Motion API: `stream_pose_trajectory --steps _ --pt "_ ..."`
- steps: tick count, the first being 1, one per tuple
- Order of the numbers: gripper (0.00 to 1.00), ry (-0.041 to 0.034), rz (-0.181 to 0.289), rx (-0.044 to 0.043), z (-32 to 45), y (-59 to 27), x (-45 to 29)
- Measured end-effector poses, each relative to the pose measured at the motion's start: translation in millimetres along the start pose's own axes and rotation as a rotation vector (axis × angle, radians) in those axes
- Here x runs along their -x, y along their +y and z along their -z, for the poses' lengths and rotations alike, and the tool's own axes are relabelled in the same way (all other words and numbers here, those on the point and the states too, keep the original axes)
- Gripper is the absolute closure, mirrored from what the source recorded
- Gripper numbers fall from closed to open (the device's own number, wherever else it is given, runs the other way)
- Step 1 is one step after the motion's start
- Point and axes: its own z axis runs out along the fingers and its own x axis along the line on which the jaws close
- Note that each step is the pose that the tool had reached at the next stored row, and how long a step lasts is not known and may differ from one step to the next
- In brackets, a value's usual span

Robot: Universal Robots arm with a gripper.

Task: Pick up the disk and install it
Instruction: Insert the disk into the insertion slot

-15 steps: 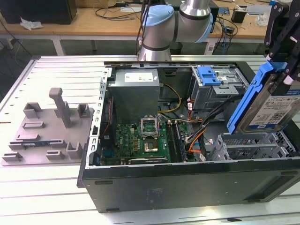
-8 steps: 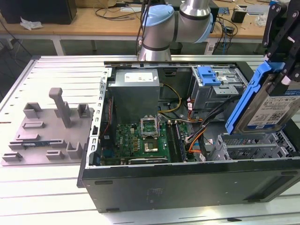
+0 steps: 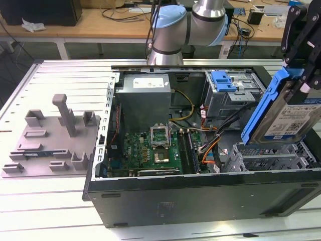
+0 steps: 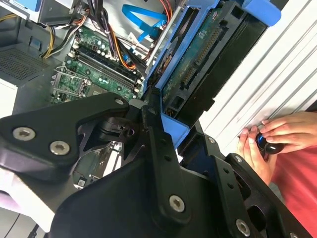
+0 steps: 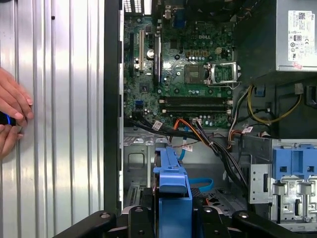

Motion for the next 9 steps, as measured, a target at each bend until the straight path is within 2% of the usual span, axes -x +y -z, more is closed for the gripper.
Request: stream_pose_trajectory --steps 9 --pt "0.64 0.0002 -0.005 -0.0002 -2.9 0.0 -0.1"
